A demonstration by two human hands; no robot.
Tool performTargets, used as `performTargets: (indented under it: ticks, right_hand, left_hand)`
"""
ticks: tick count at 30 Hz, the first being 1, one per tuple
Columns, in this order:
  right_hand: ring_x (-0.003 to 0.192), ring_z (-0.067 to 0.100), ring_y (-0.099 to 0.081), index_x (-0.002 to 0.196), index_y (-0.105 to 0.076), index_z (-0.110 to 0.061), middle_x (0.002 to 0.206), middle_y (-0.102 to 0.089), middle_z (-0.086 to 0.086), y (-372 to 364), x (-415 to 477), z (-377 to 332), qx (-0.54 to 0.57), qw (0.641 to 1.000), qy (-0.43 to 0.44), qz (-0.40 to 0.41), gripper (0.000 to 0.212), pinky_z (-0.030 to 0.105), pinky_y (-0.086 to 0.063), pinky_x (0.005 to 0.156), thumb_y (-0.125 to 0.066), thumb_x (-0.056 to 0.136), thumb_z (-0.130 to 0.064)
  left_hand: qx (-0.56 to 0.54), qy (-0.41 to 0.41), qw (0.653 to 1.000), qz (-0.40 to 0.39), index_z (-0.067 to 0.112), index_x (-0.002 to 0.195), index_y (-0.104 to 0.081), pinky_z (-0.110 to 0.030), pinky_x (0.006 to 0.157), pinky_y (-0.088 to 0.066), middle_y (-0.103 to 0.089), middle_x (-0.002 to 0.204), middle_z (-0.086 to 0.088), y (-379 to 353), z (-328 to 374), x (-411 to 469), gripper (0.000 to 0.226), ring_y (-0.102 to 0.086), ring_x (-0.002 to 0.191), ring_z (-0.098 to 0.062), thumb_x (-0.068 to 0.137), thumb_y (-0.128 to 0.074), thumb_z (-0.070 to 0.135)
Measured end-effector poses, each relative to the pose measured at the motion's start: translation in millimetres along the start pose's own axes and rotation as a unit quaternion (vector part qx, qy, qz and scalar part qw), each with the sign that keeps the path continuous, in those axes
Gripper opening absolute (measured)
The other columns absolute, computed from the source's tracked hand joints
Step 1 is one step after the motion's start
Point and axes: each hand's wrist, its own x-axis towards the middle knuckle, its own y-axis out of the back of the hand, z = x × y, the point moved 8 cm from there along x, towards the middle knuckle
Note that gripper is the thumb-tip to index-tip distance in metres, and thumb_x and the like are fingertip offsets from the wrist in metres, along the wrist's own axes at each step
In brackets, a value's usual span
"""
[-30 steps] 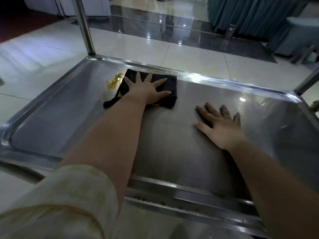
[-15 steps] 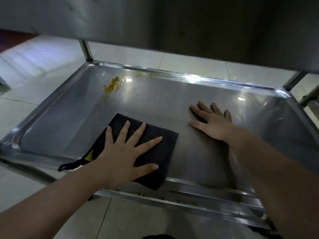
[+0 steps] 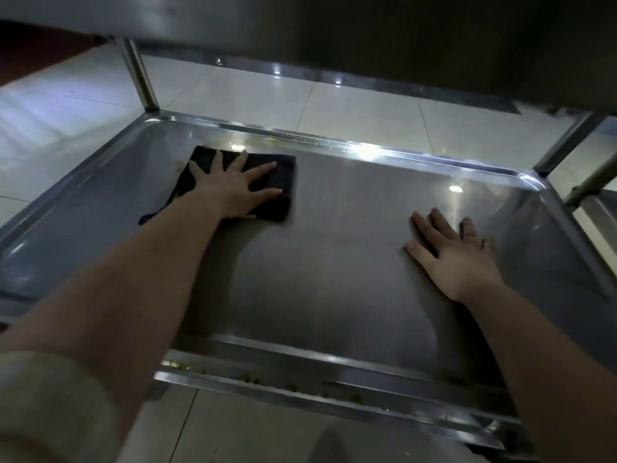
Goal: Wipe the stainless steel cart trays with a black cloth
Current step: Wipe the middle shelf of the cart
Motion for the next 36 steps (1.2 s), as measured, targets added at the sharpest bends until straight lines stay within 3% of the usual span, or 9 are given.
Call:
performTargets:
  ticks: [8,19,27,33,36]
  right_hand:
    - [0.150,0.028,0.004,0.146,0.001,-0.059,0.162,0.003,-0.019,-0.7,2.5,5.2,0.019,1.000,-0.001,0.002,0.067,0.059,0.003,0.115,-0.010,0.083,-0.081]
    - [0.150,0.028,0.004,0.148,0.001,-0.058,0.163,0.003,-0.018,7.6,-1.0,1.5,0.051,0.998,0.001,-0.022,0.072,0.060,0.003,0.116,-0.010,0.081,-0.085]
    - [0.150,0.031,0.007,0.148,0.004,-0.057,0.163,0.008,-0.016,1.4,3.5,0.7,0.027,0.999,0.012,-0.017,0.069,0.062,0.004,0.115,-0.010,0.085,-0.080]
    - [0.150,0.032,0.007,0.148,0.002,-0.057,0.162,0.008,-0.018,-1.6,7.0,2.0,0.026,1.000,0.014,0.002,0.066,0.062,0.005,0.114,-0.011,0.087,-0.079]
    - [0.150,0.031,0.006,0.148,0.002,-0.057,0.162,0.007,-0.019,-1.3,8.9,2.3,0.028,0.999,0.013,0.009,0.067,0.061,0.005,0.115,-0.010,0.086,-0.079]
  left_hand:
    - [0.012,-0.092,0.996,0.019,0.062,0.146,-0.004,-0.077,0.102,0.013,0.004,0.165,0.001,-11.8,179.7,21.4,0.075,0.014,0.147,-0.043,0.078,-0.018,0.090]
    - [0.002,-0.073,0.997,-0.008,0.062,0.146,-0.002,-0.072,0.109,0.010,0.006,0.165,0.007,-1.0,119.2,-16.7,0.075,0.013,0.149,-0.034,0.079,-0.020,0.089]
    - [-0.037,0.041,0.998,0.024,0.061,0.147,-0.007,-0.072,0.109,0.006,-0.001,0.165,0.006,3.8,18.9,-3.0,0.077,0.007,0.150,-0.034,0.077,-0.025,0.090]
    - [-0.013,0.062,0.997,0.038,0.063,0.146,-0.007,-0.076,0.106,0.005,0.000,0.165,0.008,-0.7,32.9,5.1,0.077,0.006,0.149,-0.038,0.075,-0.021,0.092]
    - [0.001,-0.001,0.999,0.041,0.063,0.146,-0.008,-0.077,0.105,0.007,0.001,0.165,0.008,-4.0,105.4,4.3,0.077,0.008,0.149,-0.039,0.076,-0.021,0.092]
